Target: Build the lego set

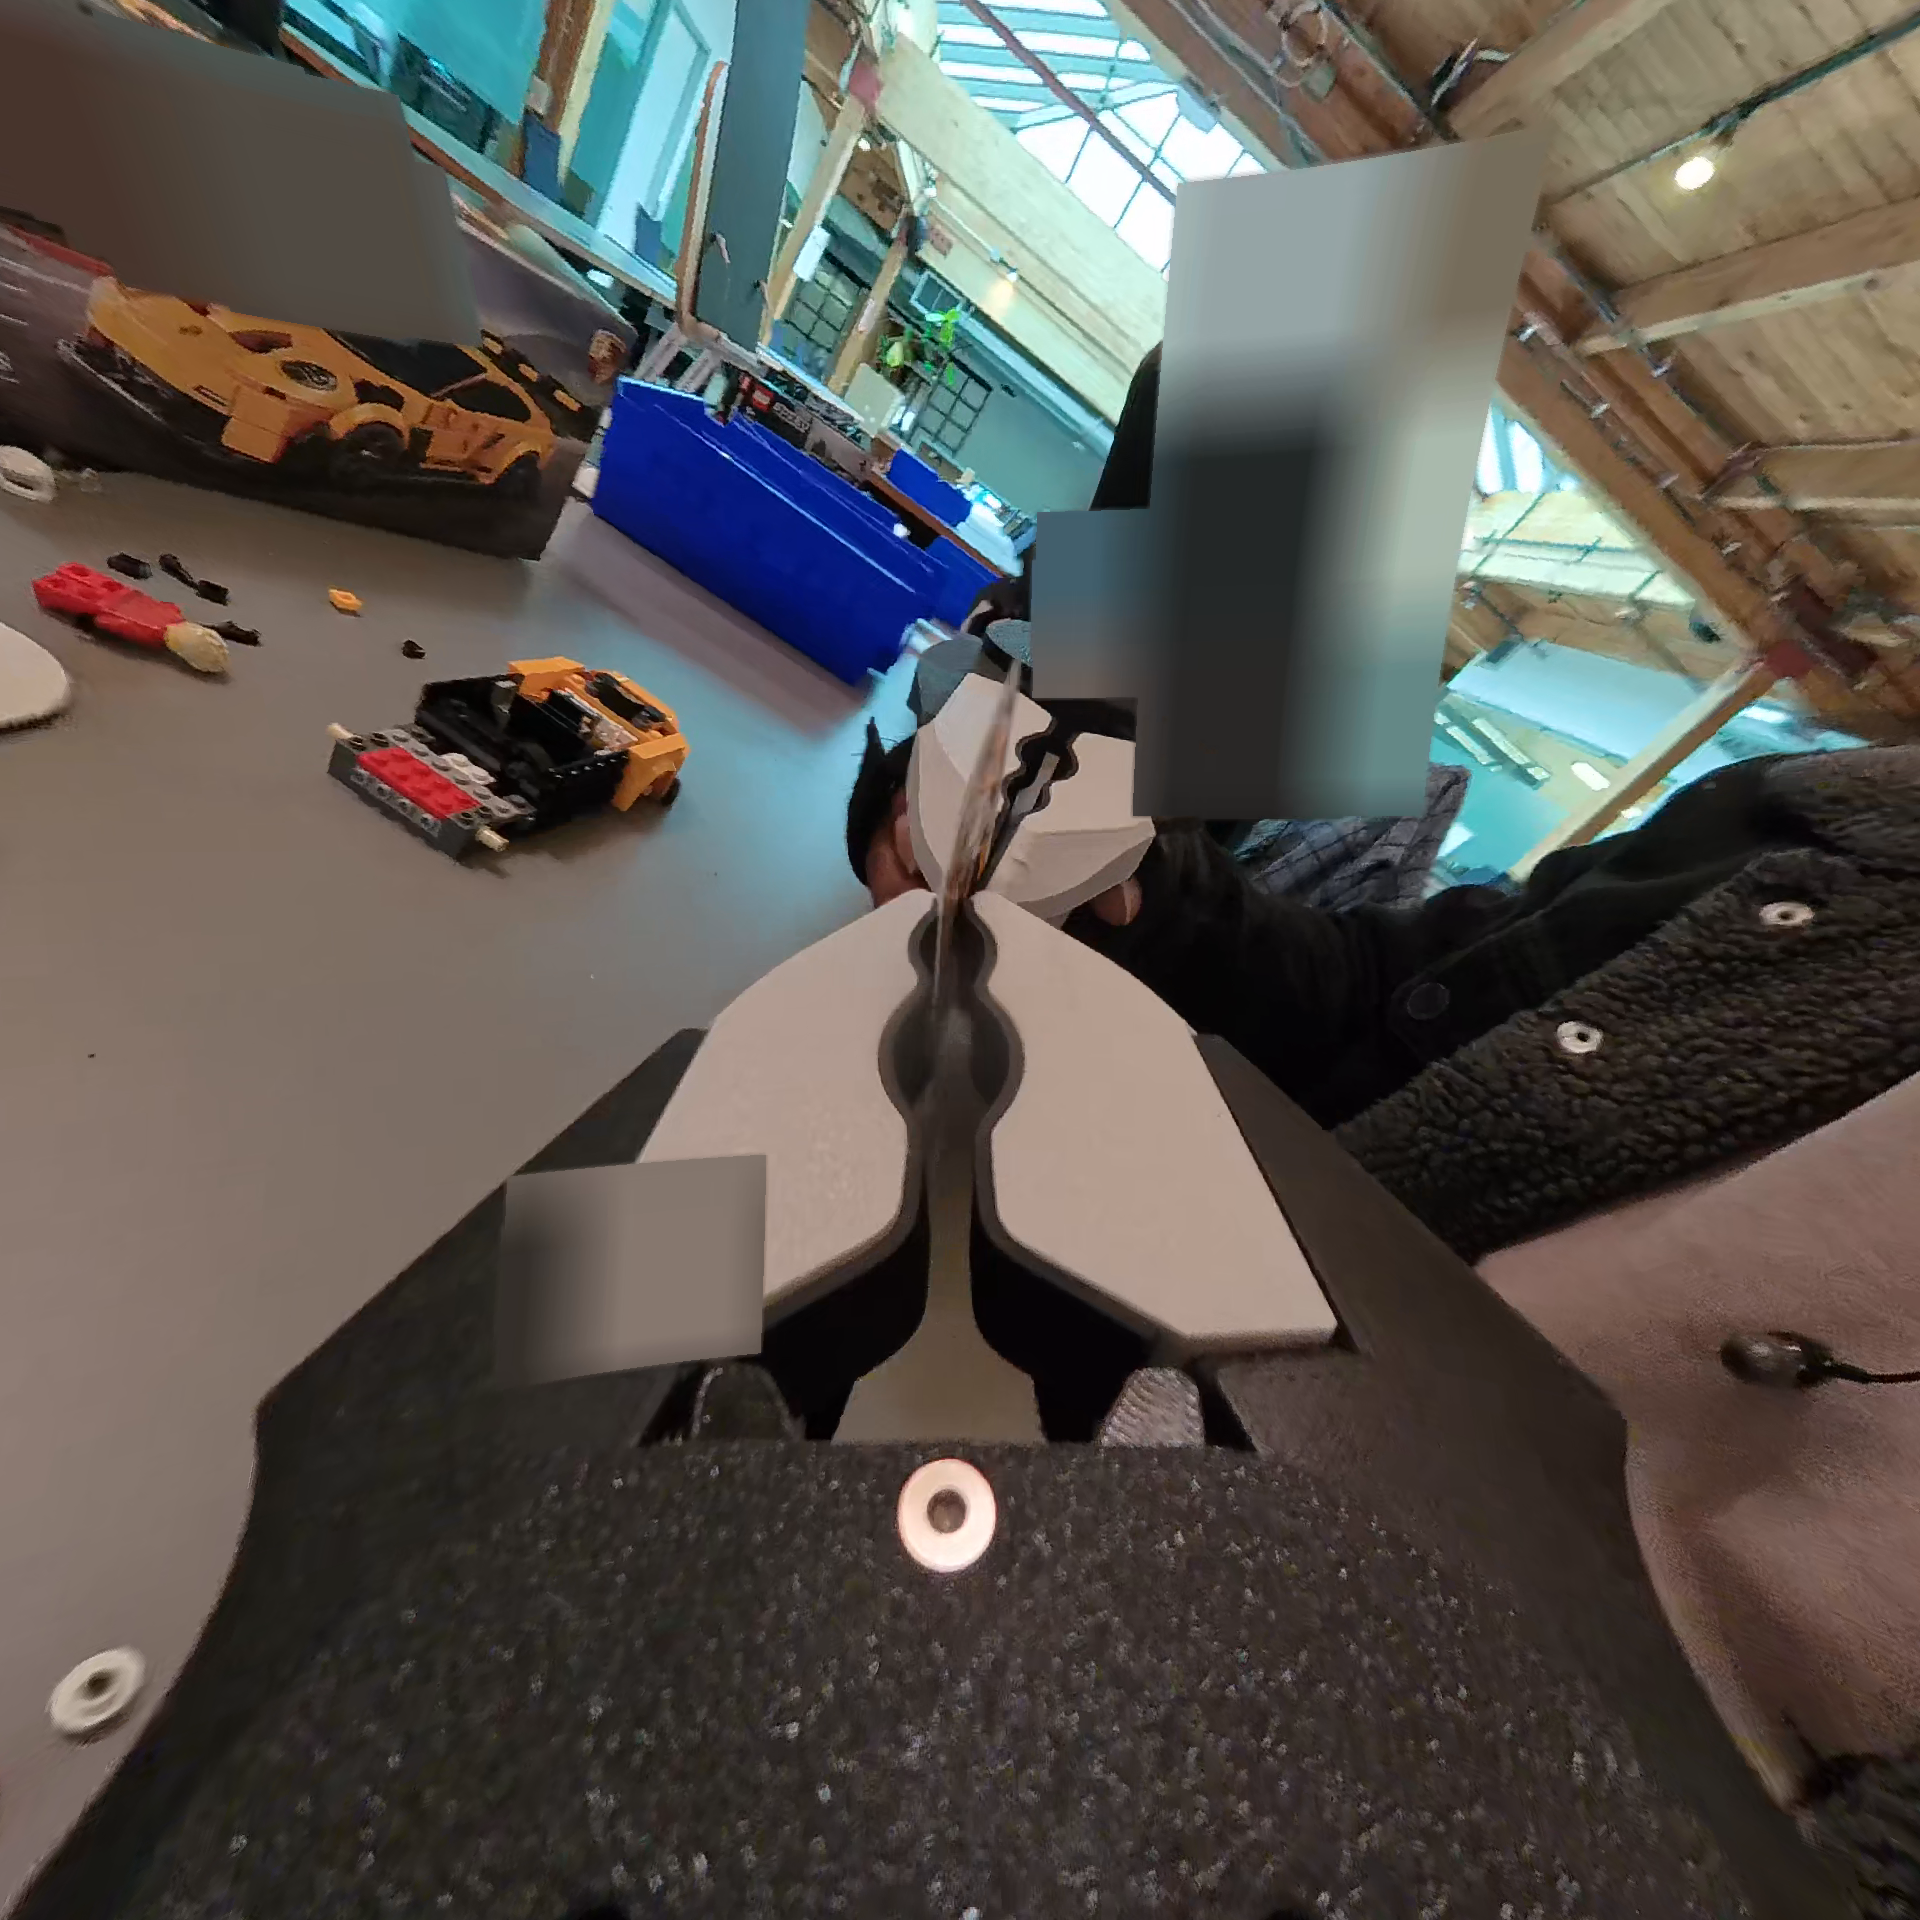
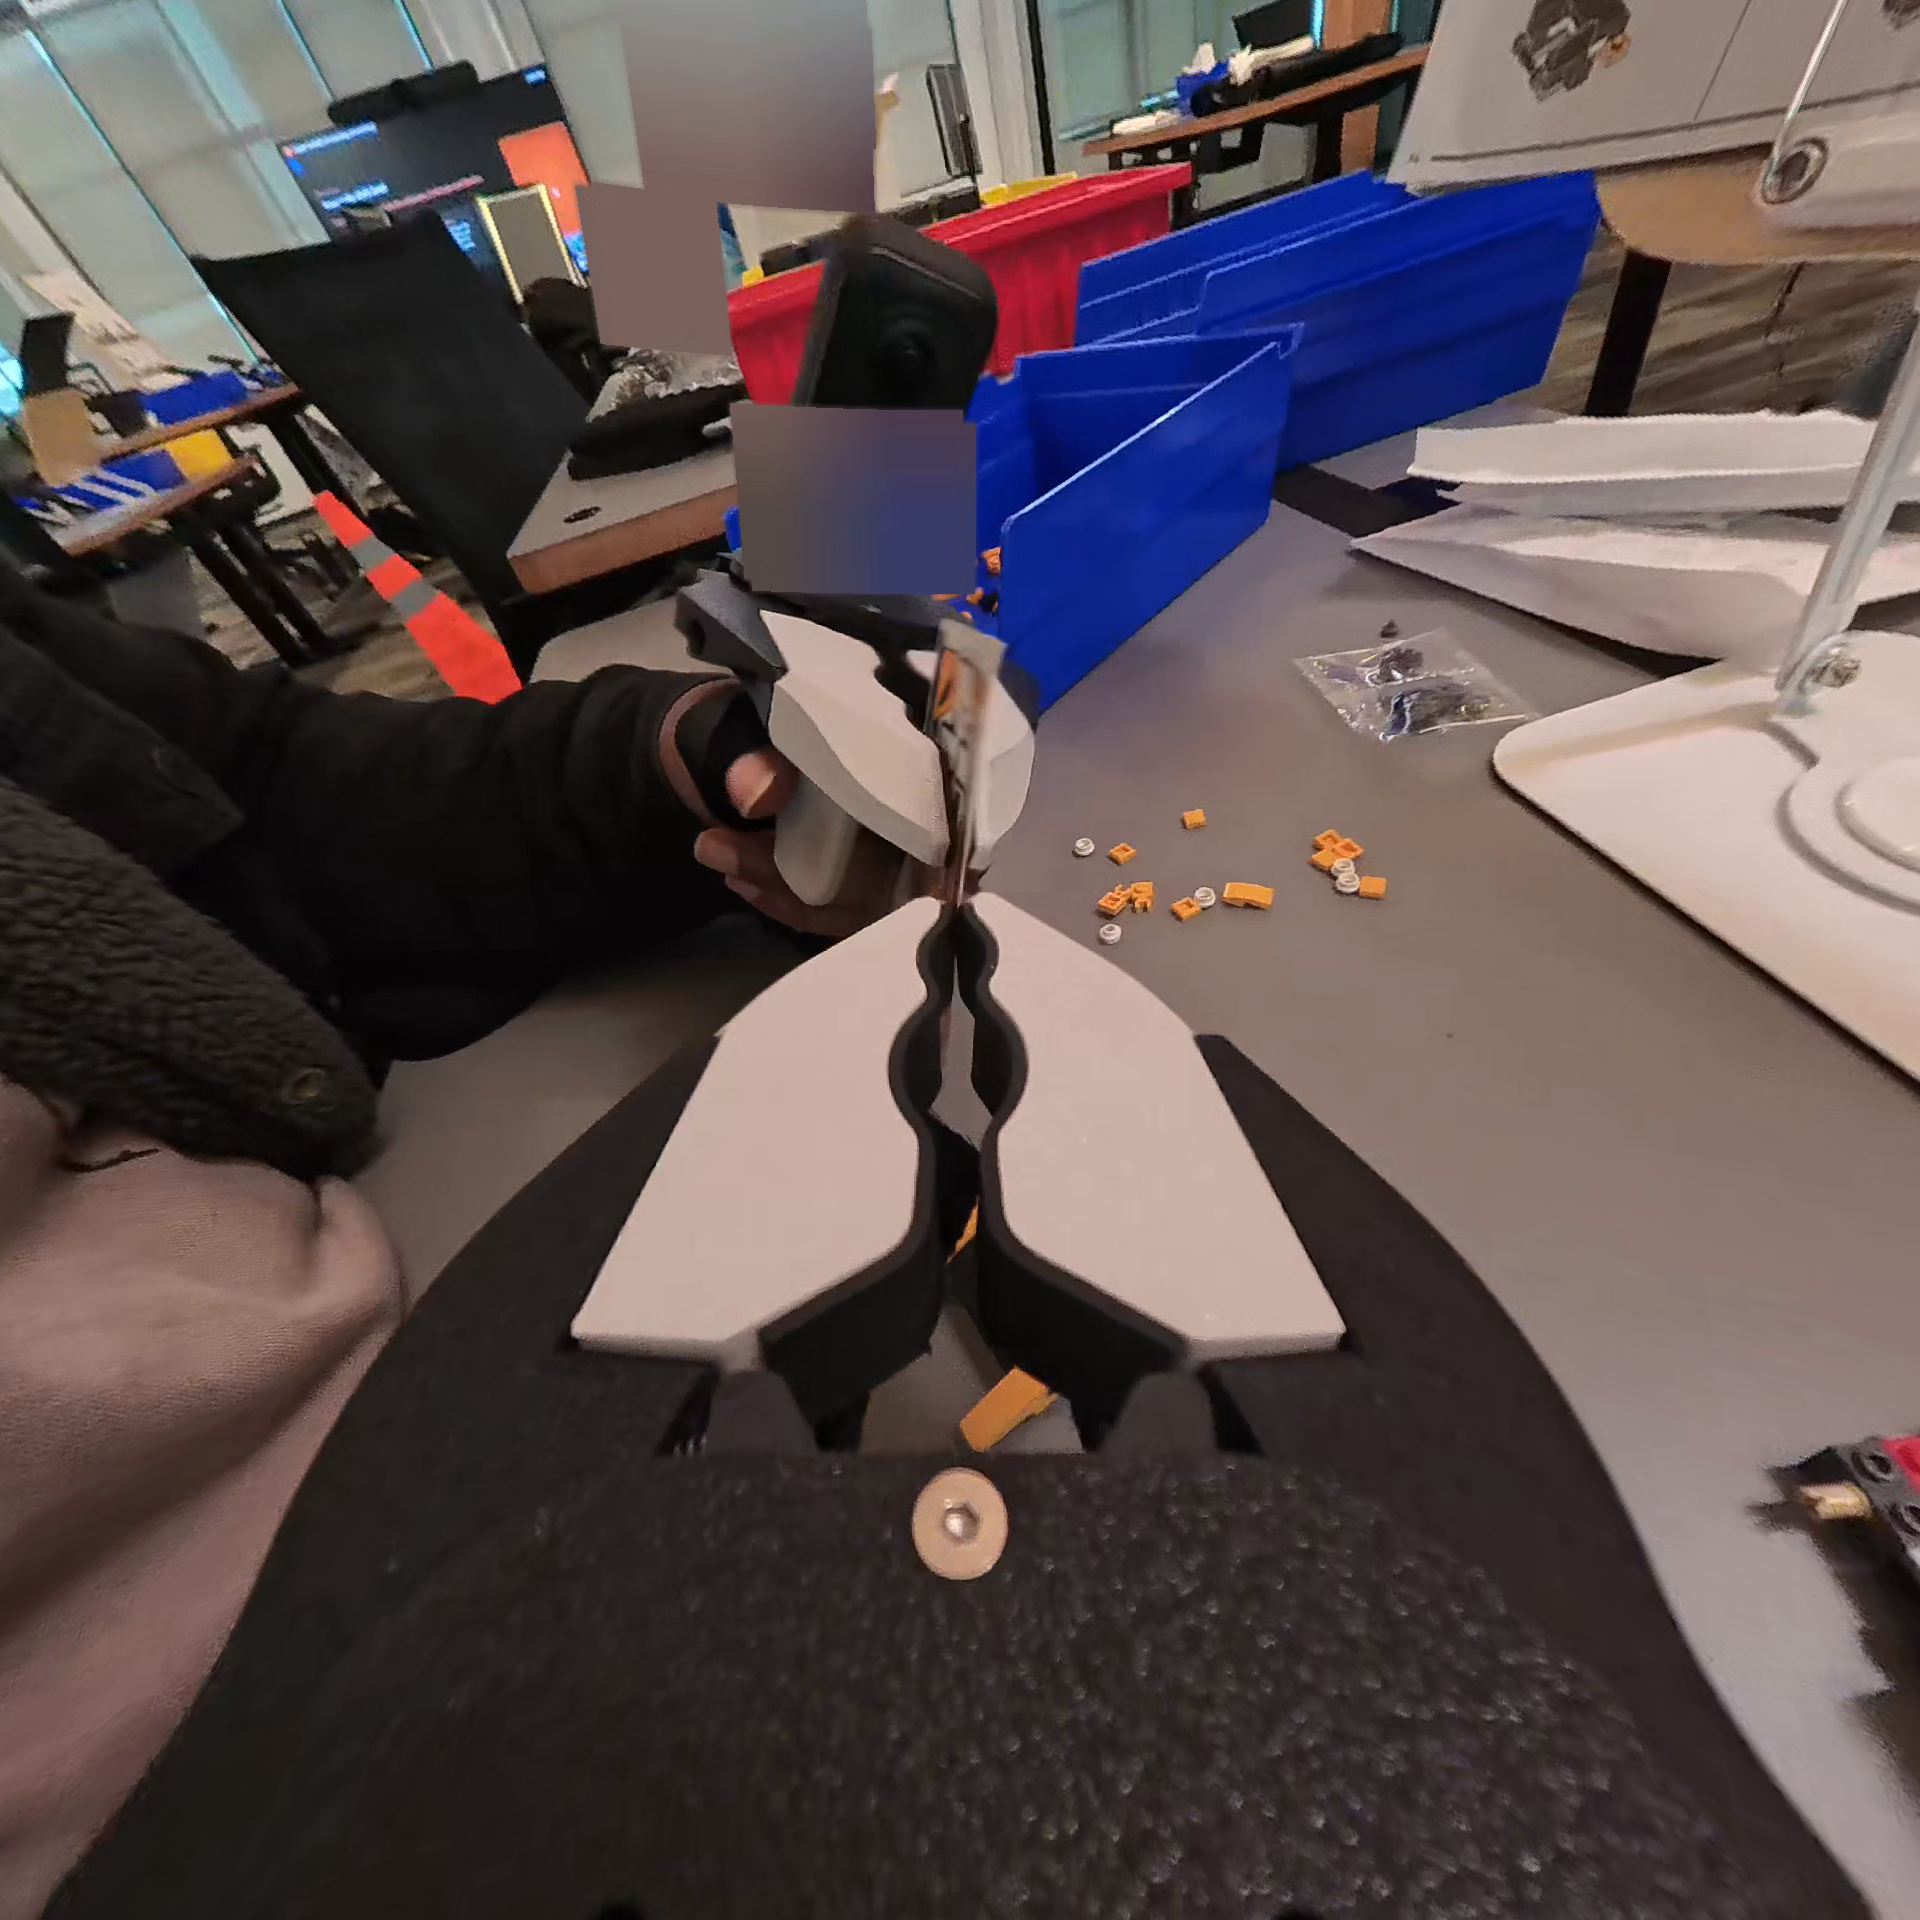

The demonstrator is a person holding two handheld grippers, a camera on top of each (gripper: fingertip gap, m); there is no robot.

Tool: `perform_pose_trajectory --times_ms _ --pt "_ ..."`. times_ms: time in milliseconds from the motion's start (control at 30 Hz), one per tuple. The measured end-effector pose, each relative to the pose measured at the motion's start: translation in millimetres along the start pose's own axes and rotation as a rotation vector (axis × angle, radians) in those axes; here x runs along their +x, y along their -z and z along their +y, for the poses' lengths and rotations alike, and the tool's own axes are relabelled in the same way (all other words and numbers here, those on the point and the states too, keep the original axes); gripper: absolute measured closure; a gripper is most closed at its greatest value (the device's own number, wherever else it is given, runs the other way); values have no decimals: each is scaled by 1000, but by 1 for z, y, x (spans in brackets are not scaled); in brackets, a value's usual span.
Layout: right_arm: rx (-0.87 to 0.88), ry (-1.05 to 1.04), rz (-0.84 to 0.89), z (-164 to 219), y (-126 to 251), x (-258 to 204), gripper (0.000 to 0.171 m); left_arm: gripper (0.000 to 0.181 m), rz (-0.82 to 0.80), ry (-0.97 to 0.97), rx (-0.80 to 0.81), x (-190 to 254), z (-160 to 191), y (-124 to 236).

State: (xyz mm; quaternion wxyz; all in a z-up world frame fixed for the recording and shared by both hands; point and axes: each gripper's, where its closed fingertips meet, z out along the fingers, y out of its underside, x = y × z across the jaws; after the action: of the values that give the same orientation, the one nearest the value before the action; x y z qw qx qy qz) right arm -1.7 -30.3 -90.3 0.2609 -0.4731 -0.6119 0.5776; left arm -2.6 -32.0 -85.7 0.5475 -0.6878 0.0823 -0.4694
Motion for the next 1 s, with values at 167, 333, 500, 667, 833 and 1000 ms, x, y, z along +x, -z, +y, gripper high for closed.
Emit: perform_pose_trajectory --times_ms 167,333,500,667,833,1000 --pt "30 -162 -14 -4 8 10 171 152 -223 -302 -11 -10 -17 11" --pt "-27 -317 -35 11 5 15 171 145 -444 -811 -126 -2 -22 11" --pt "-59 -325 -100 16 0 2 171 143 -469 -936 -333 -10 9 -1" --pt "-111 -260 -170 21 -1 -13 171 142 -455 -951 -400 -15 21 -2" --pt "-147 -156 -281 27 4 -31 171 143 -319 -888 -426 -2 35 -6" --pt "-165 -94 -406 32 11 -49 171 137 -184 -817 -446 13 48 -9"
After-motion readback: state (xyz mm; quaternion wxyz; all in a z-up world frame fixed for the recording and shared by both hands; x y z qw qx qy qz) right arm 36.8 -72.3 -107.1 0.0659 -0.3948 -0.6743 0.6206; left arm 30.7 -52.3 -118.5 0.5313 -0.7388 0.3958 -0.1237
